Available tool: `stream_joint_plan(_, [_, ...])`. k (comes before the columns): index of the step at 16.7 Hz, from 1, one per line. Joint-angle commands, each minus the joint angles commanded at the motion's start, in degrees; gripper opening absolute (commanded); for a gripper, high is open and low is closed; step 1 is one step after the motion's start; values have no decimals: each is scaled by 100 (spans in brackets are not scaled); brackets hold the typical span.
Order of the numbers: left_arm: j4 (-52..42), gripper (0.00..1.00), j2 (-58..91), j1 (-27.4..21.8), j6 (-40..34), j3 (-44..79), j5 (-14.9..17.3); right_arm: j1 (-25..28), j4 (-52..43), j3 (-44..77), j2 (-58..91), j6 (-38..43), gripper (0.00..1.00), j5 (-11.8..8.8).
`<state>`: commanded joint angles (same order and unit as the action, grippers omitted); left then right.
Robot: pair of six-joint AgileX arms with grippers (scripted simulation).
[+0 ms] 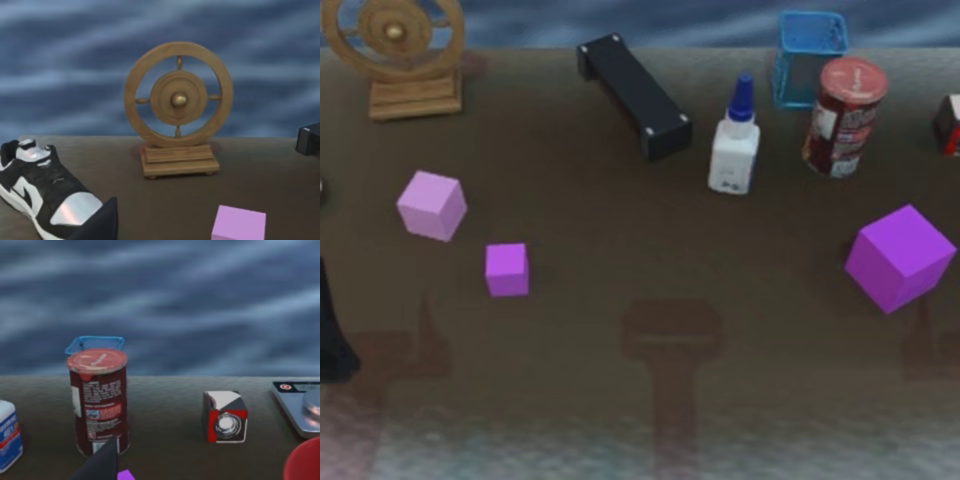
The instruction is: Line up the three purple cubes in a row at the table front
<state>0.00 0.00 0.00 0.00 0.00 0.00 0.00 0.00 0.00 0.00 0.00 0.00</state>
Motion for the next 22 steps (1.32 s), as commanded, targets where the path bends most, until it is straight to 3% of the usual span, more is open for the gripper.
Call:
stream_joint_plan(4, [-89, 100, 176, -27, -52, 173, -7, 0, 0, 0, 0, 0, 100, 0])
stream_joint_plan(9, [-909, 100, 1683, -280, -401, 1516, -19, 0, 0, 0, 0, 0, 100, 0])
stream_joint_plan(22, [-5086, 100, 9358, -1501, -1771, 7107, 23, 0, 0, 0, 0, 0, 100, 0])
